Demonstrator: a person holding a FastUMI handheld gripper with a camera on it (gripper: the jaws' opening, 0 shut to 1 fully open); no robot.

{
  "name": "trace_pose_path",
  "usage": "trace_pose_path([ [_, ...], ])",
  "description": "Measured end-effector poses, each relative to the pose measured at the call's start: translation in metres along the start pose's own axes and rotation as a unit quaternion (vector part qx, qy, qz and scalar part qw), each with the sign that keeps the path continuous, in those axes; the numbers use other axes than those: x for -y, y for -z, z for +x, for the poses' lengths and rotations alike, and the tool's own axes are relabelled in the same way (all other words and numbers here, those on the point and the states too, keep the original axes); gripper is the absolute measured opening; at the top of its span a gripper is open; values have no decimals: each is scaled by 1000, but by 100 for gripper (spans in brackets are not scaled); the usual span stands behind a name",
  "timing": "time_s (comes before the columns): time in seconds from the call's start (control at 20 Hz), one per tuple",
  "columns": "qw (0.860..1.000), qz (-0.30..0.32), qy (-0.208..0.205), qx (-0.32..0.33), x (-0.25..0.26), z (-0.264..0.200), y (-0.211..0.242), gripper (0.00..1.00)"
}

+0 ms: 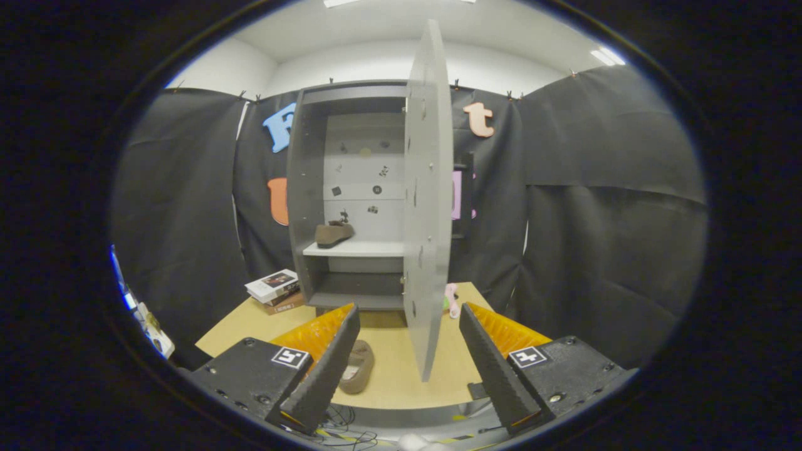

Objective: Open the shoe cabinet door, grab the shoes and put them into the shoe cabinet, then close the shoe cabinet door.

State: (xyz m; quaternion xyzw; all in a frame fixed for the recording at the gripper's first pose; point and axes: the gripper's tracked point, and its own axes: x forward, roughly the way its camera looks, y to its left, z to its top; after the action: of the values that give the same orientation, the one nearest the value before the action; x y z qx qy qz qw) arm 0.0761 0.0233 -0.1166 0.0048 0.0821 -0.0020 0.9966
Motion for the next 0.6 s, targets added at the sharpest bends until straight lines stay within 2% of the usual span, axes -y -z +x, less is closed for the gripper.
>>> trace_pose_path([
  [0.35, 994, -41, -69, -76, -91, 51, 99, 100],
  [0.6, 989, -12, -81, -123, -118, 107, 159, 100],
])
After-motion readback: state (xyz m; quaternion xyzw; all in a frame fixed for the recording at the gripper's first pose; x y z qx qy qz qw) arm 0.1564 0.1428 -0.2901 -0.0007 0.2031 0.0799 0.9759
